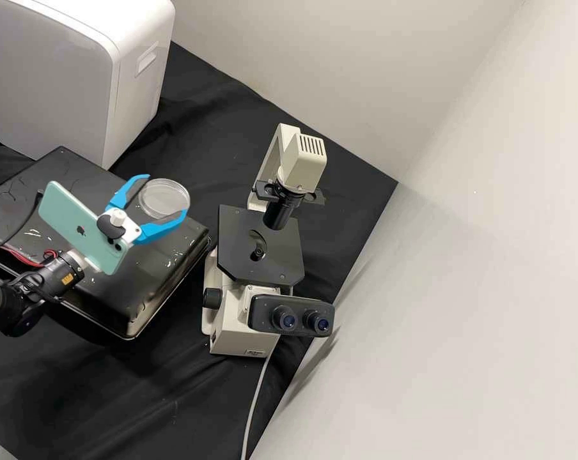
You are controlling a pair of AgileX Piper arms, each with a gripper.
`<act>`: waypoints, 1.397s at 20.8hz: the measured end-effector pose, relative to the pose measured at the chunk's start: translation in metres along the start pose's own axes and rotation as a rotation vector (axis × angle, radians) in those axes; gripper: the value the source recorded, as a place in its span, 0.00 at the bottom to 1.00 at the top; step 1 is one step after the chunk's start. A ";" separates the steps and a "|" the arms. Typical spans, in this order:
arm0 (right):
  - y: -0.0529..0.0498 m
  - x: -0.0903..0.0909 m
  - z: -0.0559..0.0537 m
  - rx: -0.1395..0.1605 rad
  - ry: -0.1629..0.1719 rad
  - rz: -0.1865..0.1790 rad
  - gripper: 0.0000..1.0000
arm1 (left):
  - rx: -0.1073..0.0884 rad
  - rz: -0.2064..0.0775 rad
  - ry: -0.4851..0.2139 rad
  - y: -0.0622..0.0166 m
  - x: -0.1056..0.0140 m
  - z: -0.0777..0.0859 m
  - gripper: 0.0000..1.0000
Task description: Place the petri dish on the bench
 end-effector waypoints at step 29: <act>-0.034 0.013 0.043 -0.027 -0.183 -0.080 1.00 | 0.000 0.015 0.001 0.0014 0.000 0.000 1.00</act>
